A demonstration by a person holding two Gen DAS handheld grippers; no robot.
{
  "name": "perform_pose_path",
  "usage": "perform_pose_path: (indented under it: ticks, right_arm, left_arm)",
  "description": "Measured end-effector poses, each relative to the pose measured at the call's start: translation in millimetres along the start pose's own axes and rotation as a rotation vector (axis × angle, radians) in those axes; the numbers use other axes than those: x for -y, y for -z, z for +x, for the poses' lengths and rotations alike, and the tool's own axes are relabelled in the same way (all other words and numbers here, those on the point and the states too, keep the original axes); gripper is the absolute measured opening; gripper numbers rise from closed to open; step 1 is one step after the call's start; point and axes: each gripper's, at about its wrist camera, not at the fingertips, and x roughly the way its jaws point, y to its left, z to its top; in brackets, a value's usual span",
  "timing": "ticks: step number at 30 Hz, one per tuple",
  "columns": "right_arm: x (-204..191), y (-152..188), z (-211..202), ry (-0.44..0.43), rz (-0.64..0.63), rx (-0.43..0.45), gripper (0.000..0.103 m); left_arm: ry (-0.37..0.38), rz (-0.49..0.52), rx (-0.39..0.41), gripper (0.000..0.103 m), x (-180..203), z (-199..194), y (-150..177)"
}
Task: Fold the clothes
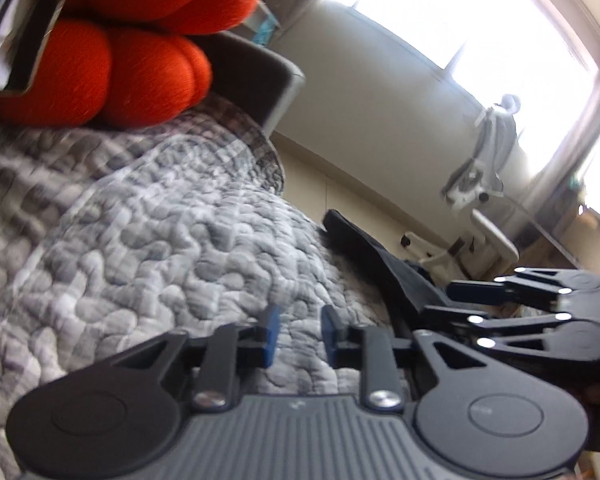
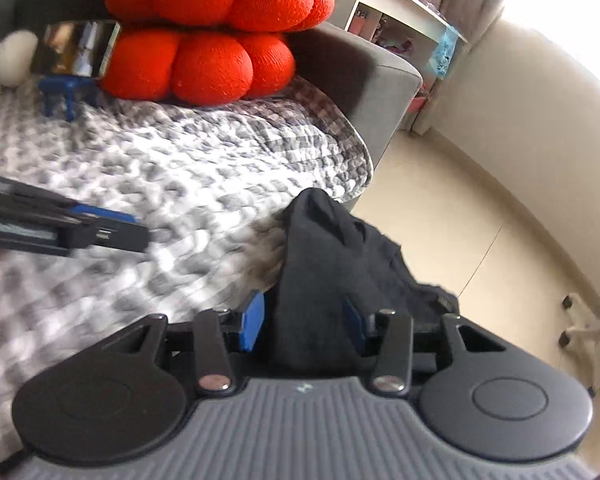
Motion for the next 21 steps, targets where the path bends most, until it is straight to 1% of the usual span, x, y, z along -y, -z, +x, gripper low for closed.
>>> perform_pose_path:
  ticks: [1,2,3,5,7,11,13,14,15,16,17,18,19,20,21]
  right_arm:
    - [3,-3,8,0.002,0.005,-0.018,0.042]
    - [7,-5,14,0.009,0.019,-0.034,0.026]
    - [12,-7,20,0.015,0.034,-0.050,0.002]
    - [22,-9,25,0.019,0.084,-0.064,0.000]
    - [40,-11,18,0.011,0.188,-0.022,0.000]
    - [85,-9,-1,0.016,0.460,0.064,0.000]
    - [102,-3,4,0.037,0.552,0.045,0.000]
    - [103,-1,7,0.036,0.559,0.037,0.000]
    - [95,0,5,0.009,0.506,0.048,0.000]
    - [88,0,4,-0.019,0.450,0.060,0.002]
    - [73,0,1,-0.050,0.362,0.072,0.011]
    - [59,-1,-2,-0.078,0.274,0.083,0.023]
    - [45,-2,-3,-0.078,0.198,0.081,0.036]
    - [32,-2,-3,-0.078,0.126,0.078,0.059]
    - [26,-2,0,-0.072,0.097,0.066,0.061]
  left_arm:
    - [0.001,-0.004,0.001,0.020,0,0,0]
    - [0.002,-0.007,0.002,0.020,-1,0,0]
    - [0.002,-0.007,0.002,0.020,-1,0,0]
    - [0.008,-0.015,0.003,0.020,-2,1,1]
    - [0.011,-0.019,0.003,0.020,-3,1,1]
    - [0.008,-0.012,0.005,0.020,-2,1,1]
    - [0.009,-0.013,0.005,0.020,-2,1,1]
    - [0.011,-0.015,0.005,0.020,-3,1,1]
    - [0.013,-0.018,0.006,0.020,-3,1,1]
    - [0.015,-0.020,0.006,0.020,-4,1,1]
    - [0.015,-0.020,0.006,0.020,-4,1,1]
    - [0.015,-0.021,0.006,0.020,-4,1,1]
    - [0.015,-0.021,0.006,0.020,-4,1,1]
    - [0.015,-0.020,0.006,0.020,-3,1,1]
    - [0.015,-0.020,0.006,0.020,-3,1,1]
